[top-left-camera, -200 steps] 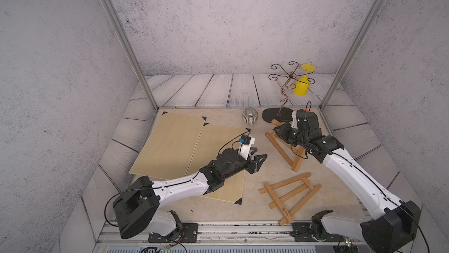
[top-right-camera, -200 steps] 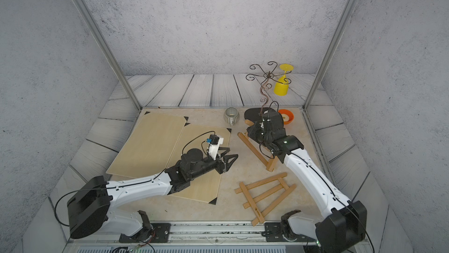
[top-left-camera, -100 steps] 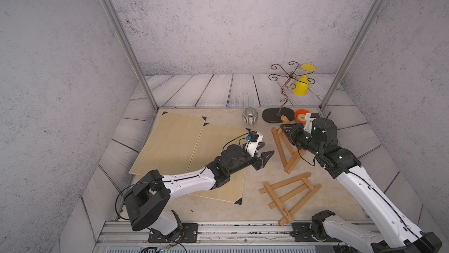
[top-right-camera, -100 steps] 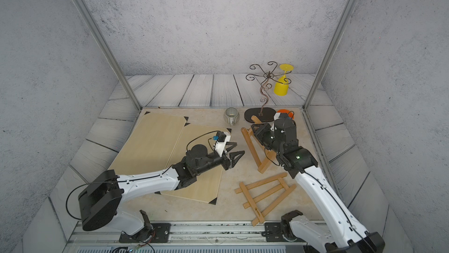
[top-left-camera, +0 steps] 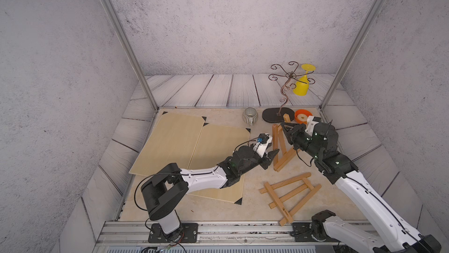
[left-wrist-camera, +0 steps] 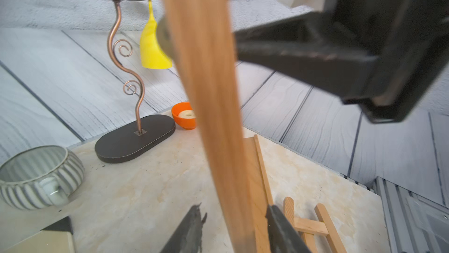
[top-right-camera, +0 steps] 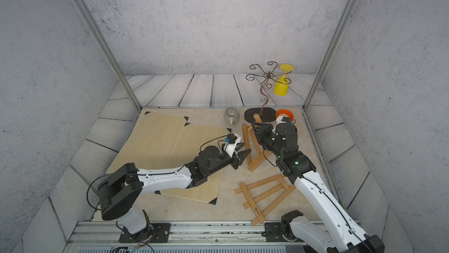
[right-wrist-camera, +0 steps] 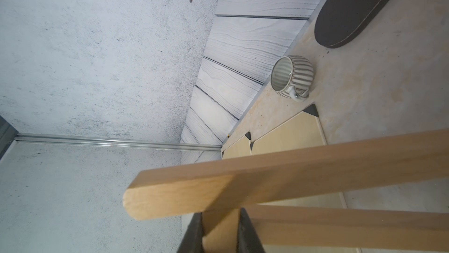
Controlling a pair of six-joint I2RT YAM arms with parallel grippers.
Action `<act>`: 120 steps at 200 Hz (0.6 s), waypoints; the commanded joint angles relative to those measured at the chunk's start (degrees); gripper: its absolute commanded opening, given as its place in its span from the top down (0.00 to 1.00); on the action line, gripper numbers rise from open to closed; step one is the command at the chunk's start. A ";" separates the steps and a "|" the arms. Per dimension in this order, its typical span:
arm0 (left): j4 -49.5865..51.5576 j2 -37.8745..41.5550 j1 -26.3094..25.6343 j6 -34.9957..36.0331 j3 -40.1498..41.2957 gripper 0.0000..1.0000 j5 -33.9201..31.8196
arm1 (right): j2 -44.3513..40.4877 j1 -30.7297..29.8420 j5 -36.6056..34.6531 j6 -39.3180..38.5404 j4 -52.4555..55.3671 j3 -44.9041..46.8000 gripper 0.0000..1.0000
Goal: Assemble the easel
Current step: Pick up the easel at the center of the board.
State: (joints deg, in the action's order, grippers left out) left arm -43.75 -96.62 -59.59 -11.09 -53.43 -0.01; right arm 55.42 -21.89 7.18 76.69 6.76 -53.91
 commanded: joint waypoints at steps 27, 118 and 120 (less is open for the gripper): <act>-3.06 -3.16 0.35 0.28 -3.34 0.67 -3.39 | -3.02 0.07 -1.00 1.30 -3.90 -1.07 0.97; 3.17 0.91 1.76 3.48 -3.80 1.00 -3.90 | -3.66 0.05 -0.85 -3.80 -1.25 -0.47 0.54; 3.39 1.19 1.87 3.45 -3.73 1.00 -3.76 | -3.70 0.02 -0.79 -4.10 -1.10 -0.55 0.51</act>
State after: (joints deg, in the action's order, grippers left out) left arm -42.04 -98.91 -59.20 -9.63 -55.99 -2.22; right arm 54.08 -21.80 6.39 75.68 5.98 -53.80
